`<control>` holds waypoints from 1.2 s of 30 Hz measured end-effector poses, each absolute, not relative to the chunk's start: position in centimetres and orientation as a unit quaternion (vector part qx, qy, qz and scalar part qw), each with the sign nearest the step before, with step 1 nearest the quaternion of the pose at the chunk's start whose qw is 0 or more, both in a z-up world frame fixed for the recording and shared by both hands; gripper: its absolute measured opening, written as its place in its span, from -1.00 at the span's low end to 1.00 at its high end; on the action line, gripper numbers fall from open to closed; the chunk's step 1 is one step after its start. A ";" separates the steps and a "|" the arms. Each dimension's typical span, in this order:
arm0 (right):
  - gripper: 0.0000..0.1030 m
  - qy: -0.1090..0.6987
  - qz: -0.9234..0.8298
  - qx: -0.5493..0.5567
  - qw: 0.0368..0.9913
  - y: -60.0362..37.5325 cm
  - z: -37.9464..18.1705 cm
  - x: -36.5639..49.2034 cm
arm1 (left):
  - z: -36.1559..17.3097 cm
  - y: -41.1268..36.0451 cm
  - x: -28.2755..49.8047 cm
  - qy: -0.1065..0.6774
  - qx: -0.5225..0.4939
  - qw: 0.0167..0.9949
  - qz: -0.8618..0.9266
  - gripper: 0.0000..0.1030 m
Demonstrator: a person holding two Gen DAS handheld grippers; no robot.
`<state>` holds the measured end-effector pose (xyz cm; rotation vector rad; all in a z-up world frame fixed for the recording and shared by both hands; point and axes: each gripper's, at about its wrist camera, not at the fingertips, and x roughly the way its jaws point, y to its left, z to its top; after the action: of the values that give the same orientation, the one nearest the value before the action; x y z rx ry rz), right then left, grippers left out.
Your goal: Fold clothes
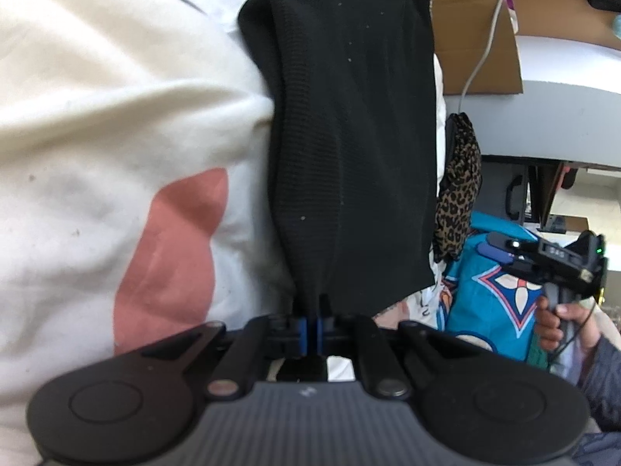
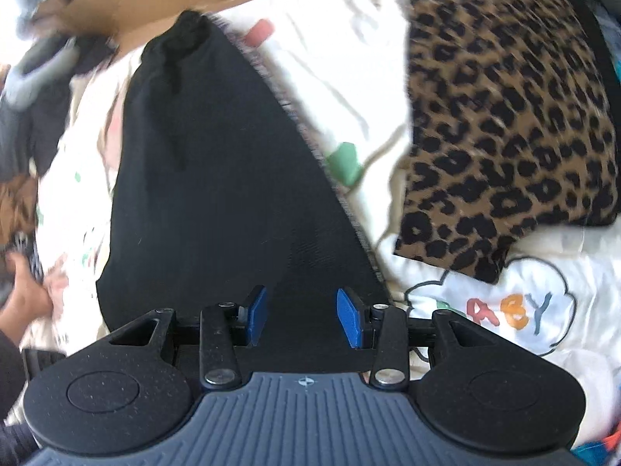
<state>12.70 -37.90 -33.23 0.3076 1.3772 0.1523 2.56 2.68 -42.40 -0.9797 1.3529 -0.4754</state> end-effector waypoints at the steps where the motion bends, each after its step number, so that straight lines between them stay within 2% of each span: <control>1: -0.10 0.631 0.068 0.145 0.759 -38.2 -33.9 12.4 | -42.2 2.8 2.5 0.595 -0.429 0.648 -0.208 -0.91; 15: -0.10 0.625 0.073 0.163 0.760 -41.5 -41.1 10.3 | -41.4 3.4 2.3 0.602 -0.417 0.656 -0.181 -0.91; 25: -0.10 0.633 0.085 0.122 0.760 -40.1 -42.4 10.6 | -41.8 3.2 1.7 0.602 -0.427 0.657 -0.157 -0.90; 28: -0.37 0.637 0.070 0.105 0.760 -39.2 -42.3 10.7 | -41.8 3.0 1.7 0.605 -0.428 0.656 -0.144 -0.90; 30: -0.71 0.639 0.063 0.100 0.760 -38.7 -42.1 10.7 | -41.8 2.7 1.8 0.609 -0.427 0.655 -0.132 -0.90; 32: -0.82 0.641 0.060 0.100 0.759 -38.3 -42.0 10.8 | -41.5 2.2 1.9 0.612 -0.422 0.658 -0.119 -0.91; 36: -0.85 0.643 0.055 0.108 0.756 -38.4 -41.3 10.9 | -40.7 1.6 1.9 0.613 -0.413 0.665 -0.107 -0.91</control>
<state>10.92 -38.39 -41.27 0.2347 1.4012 0.1194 1.93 1.56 -40.74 -0.9316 1.3840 -0.2414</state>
